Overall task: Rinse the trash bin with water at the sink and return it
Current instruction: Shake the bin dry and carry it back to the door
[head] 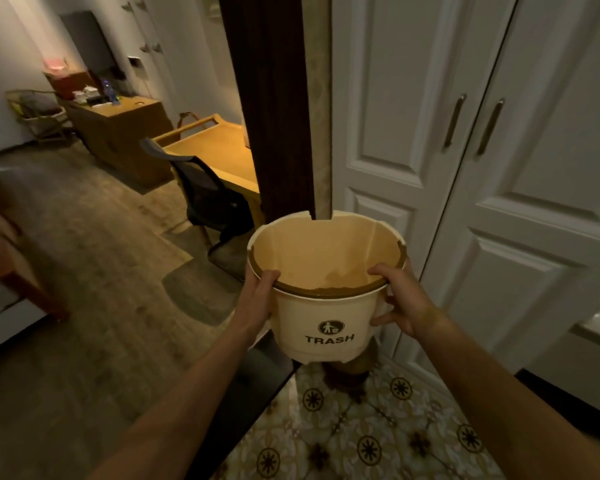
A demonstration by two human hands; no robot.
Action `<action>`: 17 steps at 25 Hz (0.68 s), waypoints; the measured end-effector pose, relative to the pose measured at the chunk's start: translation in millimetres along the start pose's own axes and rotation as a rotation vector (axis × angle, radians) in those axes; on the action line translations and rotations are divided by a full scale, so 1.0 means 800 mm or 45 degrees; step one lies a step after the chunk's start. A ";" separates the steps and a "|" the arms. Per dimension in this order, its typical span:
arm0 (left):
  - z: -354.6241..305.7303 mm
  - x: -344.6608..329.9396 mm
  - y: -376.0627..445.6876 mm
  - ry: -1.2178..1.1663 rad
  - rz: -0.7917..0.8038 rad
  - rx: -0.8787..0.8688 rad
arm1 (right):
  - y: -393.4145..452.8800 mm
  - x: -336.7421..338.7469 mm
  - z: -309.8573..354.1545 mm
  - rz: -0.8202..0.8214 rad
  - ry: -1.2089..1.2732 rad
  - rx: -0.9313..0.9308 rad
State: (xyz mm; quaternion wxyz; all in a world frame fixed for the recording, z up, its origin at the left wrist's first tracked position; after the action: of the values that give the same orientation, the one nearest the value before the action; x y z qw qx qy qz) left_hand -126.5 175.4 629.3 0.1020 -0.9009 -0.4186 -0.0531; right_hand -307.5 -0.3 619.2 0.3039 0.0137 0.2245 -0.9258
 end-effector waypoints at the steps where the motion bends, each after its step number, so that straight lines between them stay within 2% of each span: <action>1: 0.000 -0.001 0.019 -0.008 0.016 0.010 | 0.011 -0.003 0.004 -0.020 0.009 -0.019; 4: 0.006 -0.011 0.076 -0.004 0.108 0.001 | 0.045 -0.008 0.008 -0.116 0.047 -0.057; 7: 0.027 -0.033 0.136 0.037 0.283 0.024 | 0.074 -0.005 -0.011 -0.266 0.116 -0.112; 10: 0.068 -0.050 0.205 0.042 0.485 0.099 | 0.107 -0.011 -0.055 -0.501 0.257 -0.167; 15: 0.145 -0.057 0.274 0.108 0.780 0.297 | 0.142 -0.038 -0.134 -0.791 0.447 -0.292; 17: 0.187 -0.063 0.293 0.155 0.819 0.422 | 0.153 -0.041 -0.170 -0.889 0.467 -0.332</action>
State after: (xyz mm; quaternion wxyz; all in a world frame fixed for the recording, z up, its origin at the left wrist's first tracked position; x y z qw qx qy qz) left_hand 22.2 24.8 442.3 0.2826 -0.9529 -0.1101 -0.0034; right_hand -226.4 -11.5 452.4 -0.0741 0.0628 0.3815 -0.9192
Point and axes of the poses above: each hand's wrist, its own y-axis towards the middle knuckle, its own x-axis out of the back of the hand, z = x × y, the point moved 5 cm from there along y, towards the middle knuckle, and after that the axes turned 1 degree about y, right-handed, at the moved point
